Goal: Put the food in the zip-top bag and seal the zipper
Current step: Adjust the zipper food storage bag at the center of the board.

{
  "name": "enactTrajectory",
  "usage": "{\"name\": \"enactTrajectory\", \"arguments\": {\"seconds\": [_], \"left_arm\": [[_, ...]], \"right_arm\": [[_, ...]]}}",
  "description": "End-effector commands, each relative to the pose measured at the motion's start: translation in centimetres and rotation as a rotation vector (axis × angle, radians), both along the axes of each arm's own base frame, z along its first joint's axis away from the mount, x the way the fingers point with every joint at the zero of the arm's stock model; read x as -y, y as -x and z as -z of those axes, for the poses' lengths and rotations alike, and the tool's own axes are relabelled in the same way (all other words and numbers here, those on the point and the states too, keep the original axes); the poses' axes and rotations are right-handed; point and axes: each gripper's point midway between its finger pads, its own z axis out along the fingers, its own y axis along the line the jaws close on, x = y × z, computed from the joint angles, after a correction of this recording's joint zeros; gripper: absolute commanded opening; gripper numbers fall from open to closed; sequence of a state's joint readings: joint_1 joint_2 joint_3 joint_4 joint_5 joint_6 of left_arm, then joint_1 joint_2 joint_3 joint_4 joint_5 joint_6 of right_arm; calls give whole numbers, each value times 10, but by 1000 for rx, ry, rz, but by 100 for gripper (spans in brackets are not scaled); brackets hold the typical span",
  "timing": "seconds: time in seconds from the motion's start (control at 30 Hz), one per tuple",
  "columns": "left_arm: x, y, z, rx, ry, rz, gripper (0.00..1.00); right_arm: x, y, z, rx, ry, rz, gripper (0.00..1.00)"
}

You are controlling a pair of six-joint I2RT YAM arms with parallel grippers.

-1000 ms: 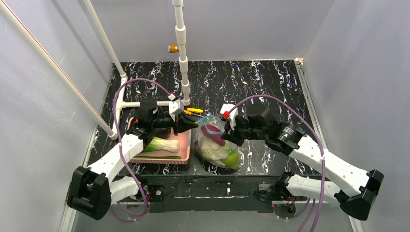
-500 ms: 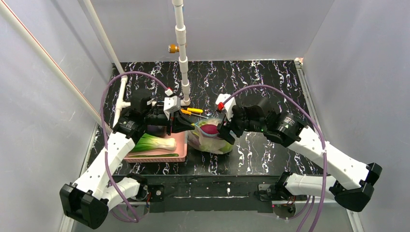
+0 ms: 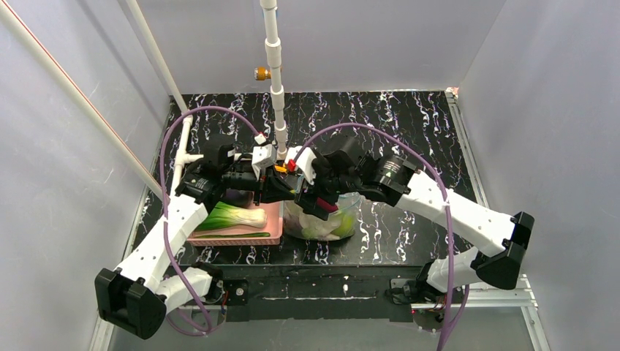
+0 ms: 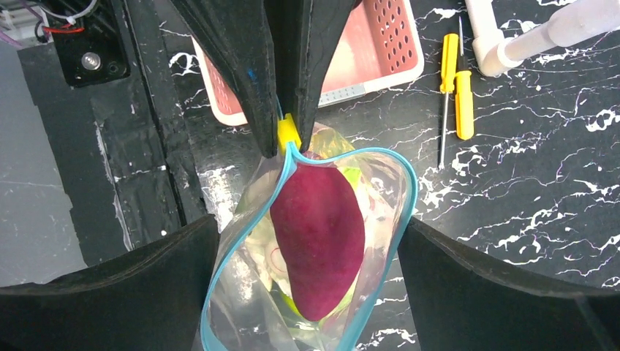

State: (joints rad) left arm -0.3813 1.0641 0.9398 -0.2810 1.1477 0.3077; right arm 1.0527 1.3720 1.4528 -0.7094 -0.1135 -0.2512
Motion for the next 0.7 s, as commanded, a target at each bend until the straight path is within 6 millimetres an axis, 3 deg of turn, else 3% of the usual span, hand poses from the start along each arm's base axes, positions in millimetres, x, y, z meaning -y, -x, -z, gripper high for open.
{"name": "enactTrajectory", "arguments": {"seconds": [0.0,0.13,0.33,0.47,0.67], "left_arm": [[1,8,-14,14,40,56,0],[-1,10,-9,19,32,43,0],[-4,18,-9,37,43,51,0],[-5,21,-9,35,49,57,0],[-6,22,-10,44,51,55,0]], "right_arm": [[-8,2,-24,44,-45,-53,96],[3,-5,-40,83,-61,12,98],[10,7,-62,30,-120,53,98],[-5,14,-67,4,-132,-29,98],[-26,23,-50,-49,-85,-145,98]]}}
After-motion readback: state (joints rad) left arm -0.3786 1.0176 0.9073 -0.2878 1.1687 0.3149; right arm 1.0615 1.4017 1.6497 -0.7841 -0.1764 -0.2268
